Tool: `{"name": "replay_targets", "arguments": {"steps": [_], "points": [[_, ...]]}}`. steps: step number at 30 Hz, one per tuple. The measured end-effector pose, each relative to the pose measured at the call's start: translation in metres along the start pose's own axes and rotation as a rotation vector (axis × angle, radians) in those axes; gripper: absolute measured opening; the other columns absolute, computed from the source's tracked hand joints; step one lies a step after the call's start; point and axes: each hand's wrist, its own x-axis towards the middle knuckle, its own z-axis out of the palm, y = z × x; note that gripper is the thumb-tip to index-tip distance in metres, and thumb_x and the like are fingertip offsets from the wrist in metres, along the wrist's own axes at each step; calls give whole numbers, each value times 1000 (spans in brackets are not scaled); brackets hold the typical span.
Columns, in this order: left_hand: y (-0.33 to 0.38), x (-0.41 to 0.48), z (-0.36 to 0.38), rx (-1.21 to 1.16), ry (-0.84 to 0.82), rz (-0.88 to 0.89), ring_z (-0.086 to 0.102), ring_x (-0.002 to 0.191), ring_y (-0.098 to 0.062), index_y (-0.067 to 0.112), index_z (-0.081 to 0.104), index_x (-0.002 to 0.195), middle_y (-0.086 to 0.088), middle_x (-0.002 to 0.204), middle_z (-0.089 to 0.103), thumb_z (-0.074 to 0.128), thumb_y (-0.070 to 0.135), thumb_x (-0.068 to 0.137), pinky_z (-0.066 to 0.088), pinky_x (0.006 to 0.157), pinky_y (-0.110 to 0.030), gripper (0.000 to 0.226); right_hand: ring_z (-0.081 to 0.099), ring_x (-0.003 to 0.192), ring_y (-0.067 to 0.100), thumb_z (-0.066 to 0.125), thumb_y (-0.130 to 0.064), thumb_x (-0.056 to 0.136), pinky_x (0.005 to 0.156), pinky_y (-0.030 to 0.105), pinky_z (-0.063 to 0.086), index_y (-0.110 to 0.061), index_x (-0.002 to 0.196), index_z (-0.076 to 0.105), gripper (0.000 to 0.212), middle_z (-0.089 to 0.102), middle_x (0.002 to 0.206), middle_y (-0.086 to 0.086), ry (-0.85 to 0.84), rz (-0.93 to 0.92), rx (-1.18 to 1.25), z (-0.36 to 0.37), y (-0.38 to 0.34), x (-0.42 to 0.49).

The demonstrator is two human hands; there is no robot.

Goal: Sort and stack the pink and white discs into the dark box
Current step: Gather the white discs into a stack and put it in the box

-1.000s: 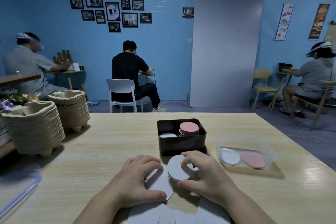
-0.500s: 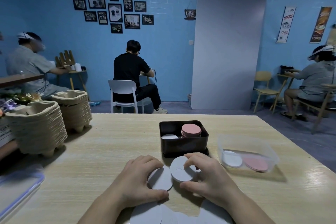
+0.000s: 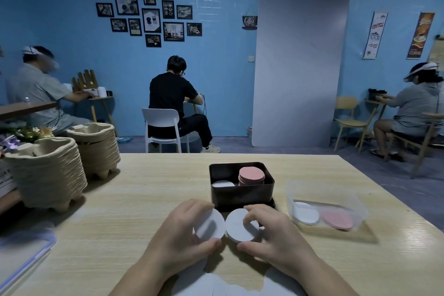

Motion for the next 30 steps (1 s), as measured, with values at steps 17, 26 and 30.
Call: {"name": "replay_targets", "arguments": {"steps": [17, 26, 30], "points": [[18, 7, 10, 36, -48, 247, 55, 118, -7, 23, 67, 108, 6, 128, 65, 72, 57, 85, 35, 97, -7, 42, 50, 128, 1, 79, -43, 81, 101, 21, 44, -30, 111, 63, 37, 56, 135, -15, -32, -206, -13, 9, -9, 5], [6, 2, 12, 30, 1, 172, 55, 125, -3, 30, 60, 111, 12, 135, 63, 71, 54, 83, 43, 97, -15, 39, 46, 136, -1, 83, -41, 75, 103, 26, 44, -33, 99, 61, 33, 60, 134, -12, 47, -144, 32, 4, -7, 2], [3, 0, 16, 26, 29, 159, 56, 126, -2, 33, 58, 110, 13, 134, 64, 74, 42, 85, 49, 94, -23, 31, 46, 136, -1, 83, -39, 74, 102, 26, 45, -31, 94, 60, 32, 62, 130, -11, 59, -142, 60, 2, -9, 1]]}}
